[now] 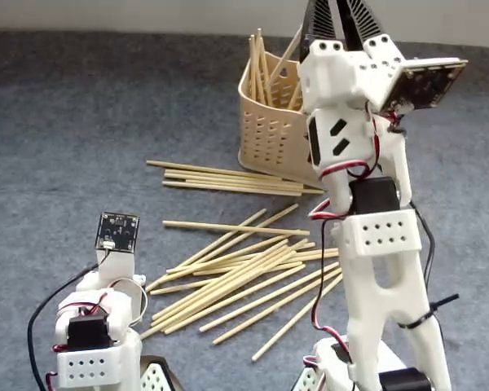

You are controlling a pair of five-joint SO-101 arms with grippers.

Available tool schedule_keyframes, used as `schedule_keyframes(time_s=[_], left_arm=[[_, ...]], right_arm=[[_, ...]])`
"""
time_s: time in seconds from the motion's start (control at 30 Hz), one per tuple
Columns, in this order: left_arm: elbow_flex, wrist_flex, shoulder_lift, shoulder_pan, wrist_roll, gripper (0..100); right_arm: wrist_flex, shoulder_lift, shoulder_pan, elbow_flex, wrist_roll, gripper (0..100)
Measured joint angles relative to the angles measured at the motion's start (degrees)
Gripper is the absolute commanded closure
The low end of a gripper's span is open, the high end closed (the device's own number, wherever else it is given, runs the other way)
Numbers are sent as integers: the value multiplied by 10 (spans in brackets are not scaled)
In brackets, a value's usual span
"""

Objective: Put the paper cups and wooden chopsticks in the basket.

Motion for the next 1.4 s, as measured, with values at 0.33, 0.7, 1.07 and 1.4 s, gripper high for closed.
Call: schedule_keyframes(time_s=[0.33, 0.7, 1.07, 1.4], left_arm=[[0, 0, 0, 0, 0, 976], [0, 0, 0, 0, 0, 976], [0, 0, 0, 0, 0, 976], [0, 0, 0, 0, 0, 976]], right_arm=[[14, 18, 0, 32, 0, 995], [36, 18, 0, 119, 0, 981], [36, 18, 0, 147, 0, 808], [179, -87, -1, 147, 0, 808]])
